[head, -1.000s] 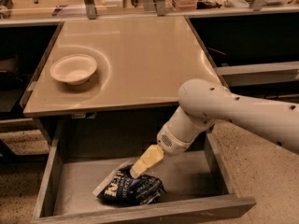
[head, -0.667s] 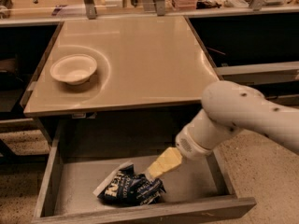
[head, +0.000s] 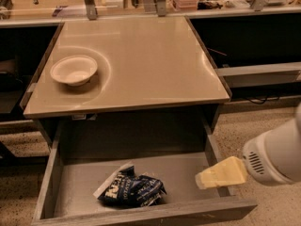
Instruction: Place blue chip bag into top drawer
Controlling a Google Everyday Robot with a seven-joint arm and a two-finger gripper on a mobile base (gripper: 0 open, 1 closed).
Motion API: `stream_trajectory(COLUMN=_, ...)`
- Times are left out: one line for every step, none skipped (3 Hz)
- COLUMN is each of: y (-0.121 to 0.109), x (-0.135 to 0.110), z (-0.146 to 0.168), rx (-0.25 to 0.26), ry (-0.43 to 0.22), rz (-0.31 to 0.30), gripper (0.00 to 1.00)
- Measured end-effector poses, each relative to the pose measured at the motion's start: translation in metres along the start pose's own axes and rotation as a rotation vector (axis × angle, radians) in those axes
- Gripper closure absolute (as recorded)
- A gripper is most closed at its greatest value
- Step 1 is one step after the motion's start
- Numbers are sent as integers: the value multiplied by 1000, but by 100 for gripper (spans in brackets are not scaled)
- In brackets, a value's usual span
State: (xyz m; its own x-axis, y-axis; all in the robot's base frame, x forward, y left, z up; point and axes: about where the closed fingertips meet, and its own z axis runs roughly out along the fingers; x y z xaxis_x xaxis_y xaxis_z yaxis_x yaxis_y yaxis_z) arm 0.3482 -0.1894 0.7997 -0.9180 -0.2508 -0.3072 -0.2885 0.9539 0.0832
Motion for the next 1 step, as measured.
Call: stream_trajectory(y=6, x=-1, z=-25, rx=47, ry=-44, rz=-15, gripper=0)
